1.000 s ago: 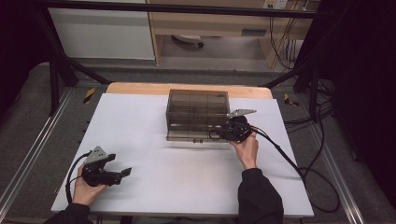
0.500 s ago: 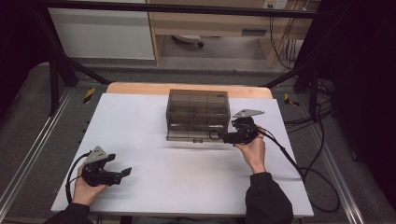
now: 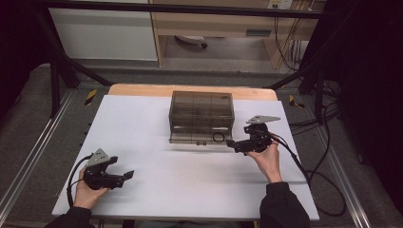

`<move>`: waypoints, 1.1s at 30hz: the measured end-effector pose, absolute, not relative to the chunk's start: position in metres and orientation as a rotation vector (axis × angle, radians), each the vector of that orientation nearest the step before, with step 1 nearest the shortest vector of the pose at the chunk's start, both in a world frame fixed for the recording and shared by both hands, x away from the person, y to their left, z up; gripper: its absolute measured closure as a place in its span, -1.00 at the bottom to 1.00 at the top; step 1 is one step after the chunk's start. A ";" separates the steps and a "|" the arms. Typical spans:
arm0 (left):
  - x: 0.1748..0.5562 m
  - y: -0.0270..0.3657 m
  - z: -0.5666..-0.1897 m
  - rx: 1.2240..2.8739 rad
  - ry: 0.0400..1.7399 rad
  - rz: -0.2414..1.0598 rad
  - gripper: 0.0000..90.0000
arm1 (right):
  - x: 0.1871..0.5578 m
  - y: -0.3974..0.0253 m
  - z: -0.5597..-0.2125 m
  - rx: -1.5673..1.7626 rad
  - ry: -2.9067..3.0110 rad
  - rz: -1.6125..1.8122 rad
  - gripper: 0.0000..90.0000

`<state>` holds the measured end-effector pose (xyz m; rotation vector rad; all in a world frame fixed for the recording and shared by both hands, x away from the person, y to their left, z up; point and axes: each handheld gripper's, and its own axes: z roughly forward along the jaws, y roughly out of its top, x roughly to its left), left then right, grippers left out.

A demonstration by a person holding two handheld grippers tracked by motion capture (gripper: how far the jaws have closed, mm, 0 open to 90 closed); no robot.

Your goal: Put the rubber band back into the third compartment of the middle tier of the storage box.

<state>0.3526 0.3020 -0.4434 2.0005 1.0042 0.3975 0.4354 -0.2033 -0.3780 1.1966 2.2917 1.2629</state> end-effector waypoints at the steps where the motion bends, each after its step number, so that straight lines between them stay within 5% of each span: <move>1: 0.353 0.302 -0.443 2.001 1.004 0.398 -0.82 | 0.433 -0.206 -0.378 1.188 2.298 1.258 -0.96; 33: 0.352 0.300 -0.444 2.007 0.997 0.397 -0.82 | 0.380 -0.247 -0.423 1.148 2.319 1.305 -0.99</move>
